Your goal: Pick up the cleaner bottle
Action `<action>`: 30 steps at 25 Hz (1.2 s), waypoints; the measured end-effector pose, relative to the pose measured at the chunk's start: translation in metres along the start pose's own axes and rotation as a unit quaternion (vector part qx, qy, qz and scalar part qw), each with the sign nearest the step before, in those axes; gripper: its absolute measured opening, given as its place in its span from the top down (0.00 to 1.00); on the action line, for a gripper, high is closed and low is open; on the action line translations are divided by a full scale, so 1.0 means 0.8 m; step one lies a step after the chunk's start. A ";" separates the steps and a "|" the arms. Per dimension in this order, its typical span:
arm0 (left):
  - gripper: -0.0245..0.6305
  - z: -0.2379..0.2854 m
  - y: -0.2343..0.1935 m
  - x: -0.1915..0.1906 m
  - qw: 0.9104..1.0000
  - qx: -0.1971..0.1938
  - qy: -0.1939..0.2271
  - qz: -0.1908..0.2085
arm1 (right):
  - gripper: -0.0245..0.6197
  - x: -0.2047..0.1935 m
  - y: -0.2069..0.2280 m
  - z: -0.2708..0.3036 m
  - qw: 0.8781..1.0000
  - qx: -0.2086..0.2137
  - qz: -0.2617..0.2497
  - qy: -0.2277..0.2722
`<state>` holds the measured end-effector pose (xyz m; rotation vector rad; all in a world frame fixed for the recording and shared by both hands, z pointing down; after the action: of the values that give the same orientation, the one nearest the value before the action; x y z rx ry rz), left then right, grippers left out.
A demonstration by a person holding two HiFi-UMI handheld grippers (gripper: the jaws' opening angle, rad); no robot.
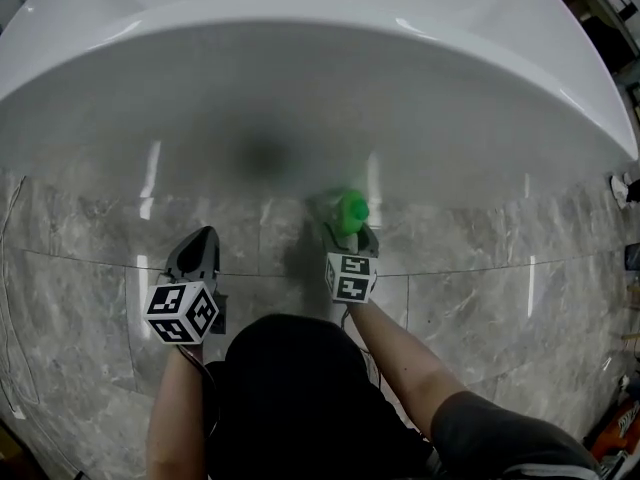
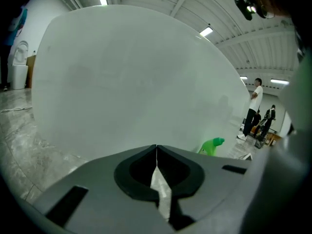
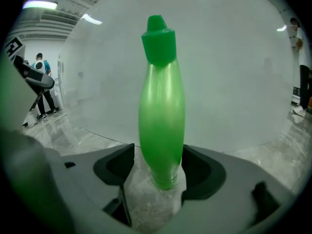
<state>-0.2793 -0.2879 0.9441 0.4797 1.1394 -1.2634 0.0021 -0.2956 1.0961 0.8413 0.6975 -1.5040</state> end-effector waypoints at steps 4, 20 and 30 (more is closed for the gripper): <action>0.94 0.006 -0.006 -0.012 1.000 0.001 0.000 0.003 | 0.47 -0.003 0.010 0.019 1.000 -0.020 0.007 0.013; 0.94 0.017 -0.011 -0.029 1.000 0.007 -0.019 0.011 | 0.62 -0.003 0.022 0.059 1.000 -0.025 0.008 0.012; 0.94 0.006 -0.013 -0.037 1.000 0.012 -0.021 0.002 | 0.64 -0.006 0.038 0.050 0.989 0.051 0.139 0.014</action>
<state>-0.2831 -0.2804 0.9749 0.4704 1.0886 -1.2800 0.0278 -0.3287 1.1239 0.9958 0.5041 -1.2861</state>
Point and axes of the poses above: the fingertips, and each gripper's own axes: z forward along the fingers, y to its right, x out of its top, the point moved 4 cm from there along -z, backward along the fingers, and after that the axes turned 3 degrees about y, right-handed, at the moved point
